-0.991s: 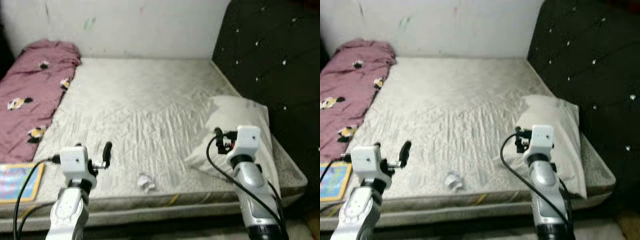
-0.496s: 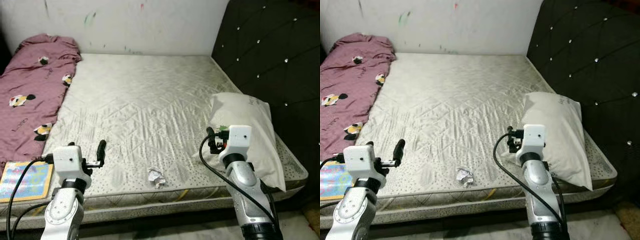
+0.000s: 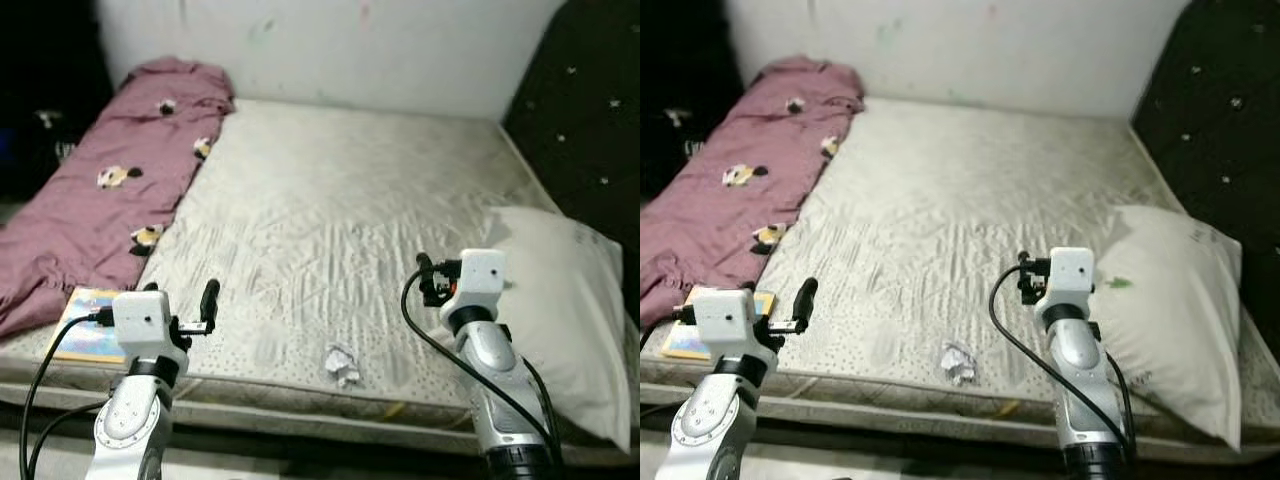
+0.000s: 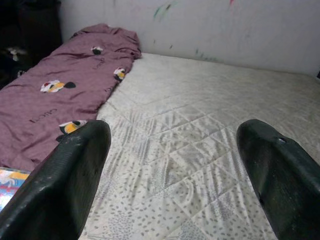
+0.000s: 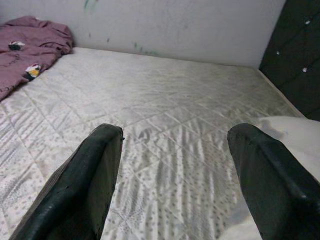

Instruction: Clean up the room

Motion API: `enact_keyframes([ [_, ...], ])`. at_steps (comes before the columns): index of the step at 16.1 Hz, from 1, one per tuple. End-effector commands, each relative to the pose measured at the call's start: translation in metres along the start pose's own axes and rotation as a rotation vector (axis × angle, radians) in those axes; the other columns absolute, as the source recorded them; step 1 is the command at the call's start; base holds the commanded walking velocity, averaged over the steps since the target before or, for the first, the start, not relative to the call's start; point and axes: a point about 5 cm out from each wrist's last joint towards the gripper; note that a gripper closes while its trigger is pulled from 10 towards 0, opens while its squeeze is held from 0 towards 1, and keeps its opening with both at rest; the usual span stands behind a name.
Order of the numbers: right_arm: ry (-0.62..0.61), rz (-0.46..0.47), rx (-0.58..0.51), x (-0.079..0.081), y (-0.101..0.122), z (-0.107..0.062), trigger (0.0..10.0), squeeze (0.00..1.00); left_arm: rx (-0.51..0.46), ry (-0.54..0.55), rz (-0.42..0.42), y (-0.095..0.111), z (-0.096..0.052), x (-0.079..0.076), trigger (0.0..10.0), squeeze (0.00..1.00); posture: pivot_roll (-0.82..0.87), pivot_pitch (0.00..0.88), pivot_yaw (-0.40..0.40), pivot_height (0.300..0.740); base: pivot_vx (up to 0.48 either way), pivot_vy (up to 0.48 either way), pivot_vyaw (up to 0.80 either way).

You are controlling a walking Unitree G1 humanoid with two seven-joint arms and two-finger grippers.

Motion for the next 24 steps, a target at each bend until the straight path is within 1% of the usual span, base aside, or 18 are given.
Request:
enact_keyframes([
  [1, -0.021, -0.002, -0.006, -0.0042, 0.0025, 0.0013, 10.0, 0.0, -0.012, -0.009, -0.001, 0.0026, 0.0014, -0.0018, 10.0, 0.0, -0.03, 0.0, -0.072, 0.74, 0.285, 0.0, 0.0],
  [3, -0.024, 0.0, -0.004, -0.0044, 0.0023, 0.0014, 10.0, 0.0, -0.012, -0.008, -0.001, 0.0026, 0.0013, -0.0016, 10.0, 0.0, -0.03, 0.0, -0.072, 0.74, 0.281, 0.0, 0.0],
  [11, -0.035, 0.001, -0.001, -0.0062, 0.0019, 0.0014, 10.0, 0.0, 0.006, 0.011, -0.007, 0.0, 0.0013, -0.0008, 10.0, 0.0, -0.02, 0.0, -0.076, 0.74, 0.0, 0.0, 0.0],
  [24, -0.014, 0.016, 0.003, -0.0049, 0.0008, 0.0005, 10.0, 0.0, 0.021, 0.022, -0.007, -0.0023, 0.0003, 0.0004, 10.0, 0.0, -0.02, 0.0, -0.076, 0.74, 0.0, 0.0, 0.0],
])
Point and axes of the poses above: a point about 5 cm out from each wrist's last joint towards the gripper, its own z axis pointing out of the wrist towards the gripper, its own y axis along the axis of the wrist's last joint, x = y × z, and after that the axes turned 5 degrees about z, right-handed
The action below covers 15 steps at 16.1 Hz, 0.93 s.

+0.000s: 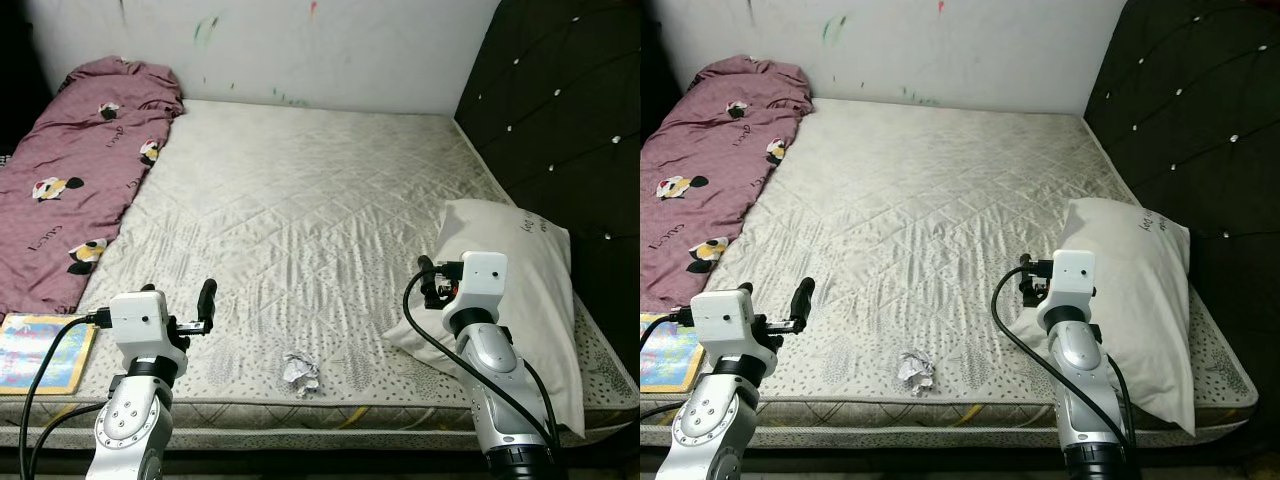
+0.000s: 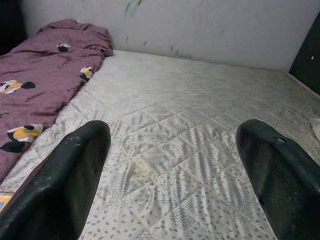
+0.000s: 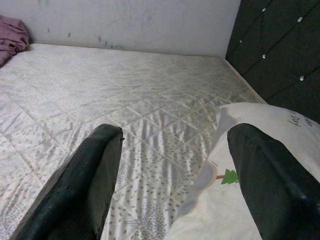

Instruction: Clean up the room

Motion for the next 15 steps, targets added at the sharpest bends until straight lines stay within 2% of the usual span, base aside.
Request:
enact_keyframes([
  [1, 0.004, 0.005, -0.018, -0.0002, 0.0055, 0.0013, 10.0, 0.0, 0.012, -0.002, 0.003, -0.0009, 0.0006, -0.0008, 10.0, 0.0, -0.02, 0.0, -0.077, 0.74, 0.0, 0.0, 0.0],
  [13, 0.022, 0.007, -0.012, 0.0016, 0.0061, 0.0029, 10.0, 0.0, 0.012, 0.009, -0.009, 0.0, 0.0021, -0.0001, 10.0, 0.0, -0.03, 0.0, -0.08, 0.615, 0.0, 0.0, 0.0],
  [15, 0.031, 0.004, -0.006, 0.0024, 0.0059, 0.0038, 10.0, 0.0, 0.011, 0.007, -0.011, 0.0004, 0.0027, -0.0003, 10.0, 0.0, -0.03, 0.0, -0.081, 0.615, 0.0, 0.0, 0.0],
])
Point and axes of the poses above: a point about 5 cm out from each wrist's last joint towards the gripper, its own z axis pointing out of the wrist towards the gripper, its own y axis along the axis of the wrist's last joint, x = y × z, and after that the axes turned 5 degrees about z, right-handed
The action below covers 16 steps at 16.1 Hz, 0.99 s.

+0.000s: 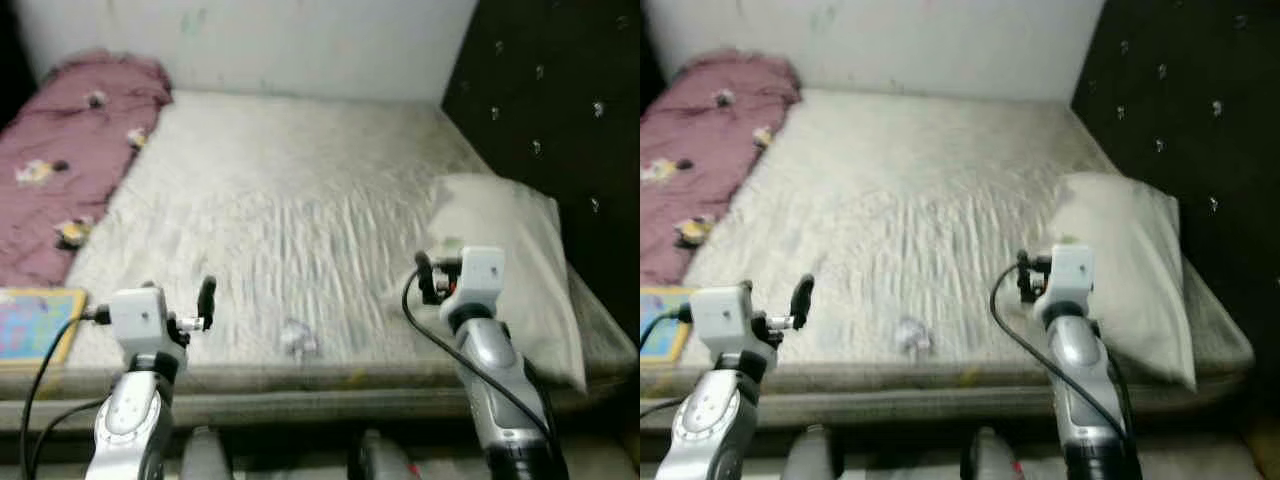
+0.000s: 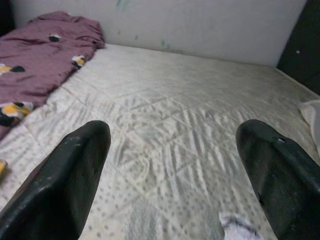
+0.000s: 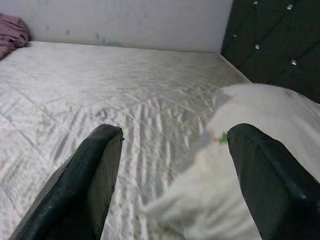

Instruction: Clean up the room

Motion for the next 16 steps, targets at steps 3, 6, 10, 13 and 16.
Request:
enact_keyframes([
  [3, 0.01, -0.018, 0.04, 0.0, -0.001, 0.004, 10.0, 0.0, 0.008, 0.007, 0.0, 0.0, 0.001, 0.0, 10.0, 0.0, -0.02, 0.0, -0.083, 0.615, 0.0, 0.0, 0.0],
  [6, 0.03, -0.023, 0.04, 0.005, 0.003, 0.01, 10.0, 0.0, -0.002, 0.02, 0.008, 0.003, 0.003, 0.002, 10.0, 0.0, -0.02, 0.0, -0.076, 0.615, 0.0, 0.0, 0.0],
  [10, 0.139, -0.016, 0.035, 0.02, 0.005, 0.01, 10.0, 0.0, -0.019, 0.046, 0.018, 0.008, 0.002, 0.007, 10.0, 0.0, -0.02, 0.0, -0.085, 0.615, 0.0, 0.0, 0.0],
  [13, 0.191, -0.008, 0.059, 0.025, 0.001, 0.009, 10.0, 0.0, -0.009, 0.051, 0.014, 0.005, 0.0, 0.006, 10.0, 0.0, -0.01, 0.0, -0.09, 0.61, 0.0, 0.0, 0.0],
  [16, 0.2, -0.002, 0.071, 0.025, -0.001, 0.009, 10.0, 0.0, -0.003, 0.044, 0.015, 0.005, 0.0, 0.006, 10.0, 0.0, -0.01, 0.0, -0.092, 0.595, 0.0, 0.0, 0.0],
])
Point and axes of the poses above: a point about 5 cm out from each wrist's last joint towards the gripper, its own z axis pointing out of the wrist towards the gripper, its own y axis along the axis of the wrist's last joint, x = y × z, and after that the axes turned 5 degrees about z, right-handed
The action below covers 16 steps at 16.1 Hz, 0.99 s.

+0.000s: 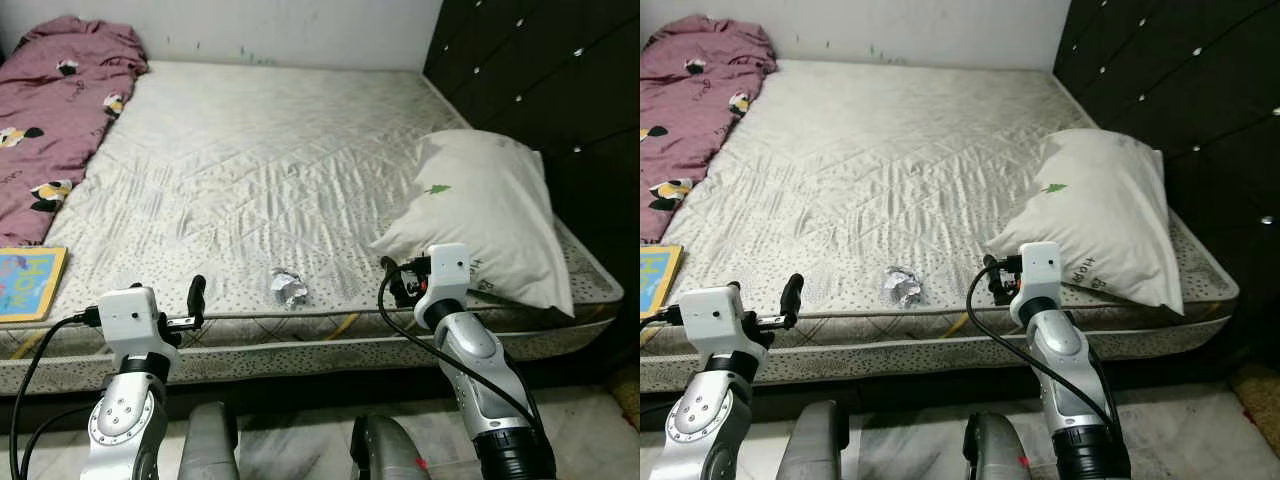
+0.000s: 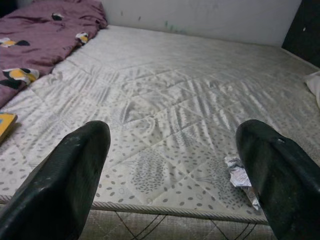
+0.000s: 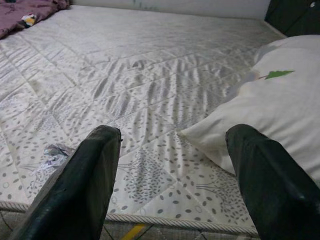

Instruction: Clean up the room

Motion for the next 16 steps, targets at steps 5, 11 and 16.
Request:
enact_keyframes([
  [5, 0.069, -0.014, 0.002, 0.006, 0.002, 0.002, 10.0, 0.0, -0.008, -0.024, 0.004, 0.003, 0.001, -0.002, 10.0, 0.0, -0.01, 0.0, -0.088, 0.595, 0.0, 0.0, 0.0],
  [11, 0.102, -0.003, -0.004, 0.01, 0.004, 0.003, 10.0, 0.0, -0.016, -0.038, -0.005, 0.004, 0.003, -0.003, 10.0, 0.0, -0.01, 0.0, -0.087, 0.595, 0.0, 0.0, 0.64],
  [16, 0.094, 0.015, 0.0, 0.008, 0.003, 0.003, 10.0, 0.0, -0.018, -0.045, -0.011, 0.005, 0.003, -0.004, 10.0, 0.0, -0.02, 0.0, -0.082, 0.595, 0.158, 0.0, 0.0],
])
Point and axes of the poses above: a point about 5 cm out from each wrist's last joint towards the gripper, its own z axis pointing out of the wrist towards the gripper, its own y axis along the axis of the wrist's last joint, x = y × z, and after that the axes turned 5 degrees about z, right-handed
